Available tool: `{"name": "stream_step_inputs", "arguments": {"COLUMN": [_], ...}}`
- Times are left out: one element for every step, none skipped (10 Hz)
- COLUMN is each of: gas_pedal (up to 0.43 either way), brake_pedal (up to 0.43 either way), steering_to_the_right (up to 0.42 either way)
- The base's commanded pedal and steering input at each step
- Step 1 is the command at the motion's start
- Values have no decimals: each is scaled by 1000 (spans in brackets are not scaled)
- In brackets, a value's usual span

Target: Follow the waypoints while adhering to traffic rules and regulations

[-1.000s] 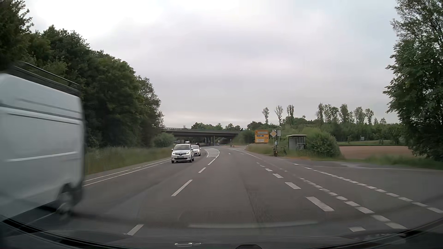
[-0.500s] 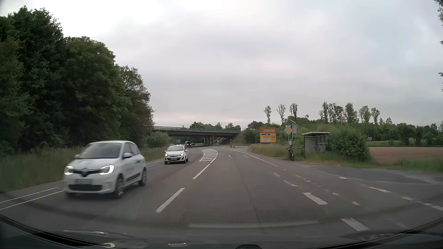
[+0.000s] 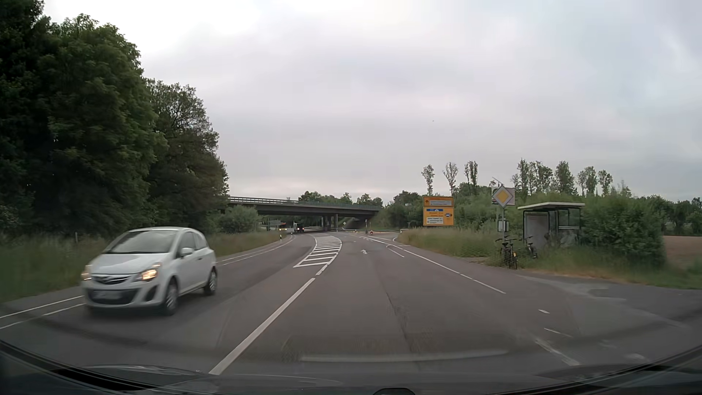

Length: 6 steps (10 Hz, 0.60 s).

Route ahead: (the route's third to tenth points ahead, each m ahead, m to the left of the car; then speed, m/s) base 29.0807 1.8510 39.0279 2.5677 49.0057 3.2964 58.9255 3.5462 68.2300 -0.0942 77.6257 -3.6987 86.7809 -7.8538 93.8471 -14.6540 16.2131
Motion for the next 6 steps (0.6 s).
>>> {"name": "stream_step_inputs", "arguments": {"gas_pedal": [87,87,87,87,87,87], "brake_pedal": [0,0,0,0,0,0], "steering_to_the_right": [0,0,0,0,0,0]}}
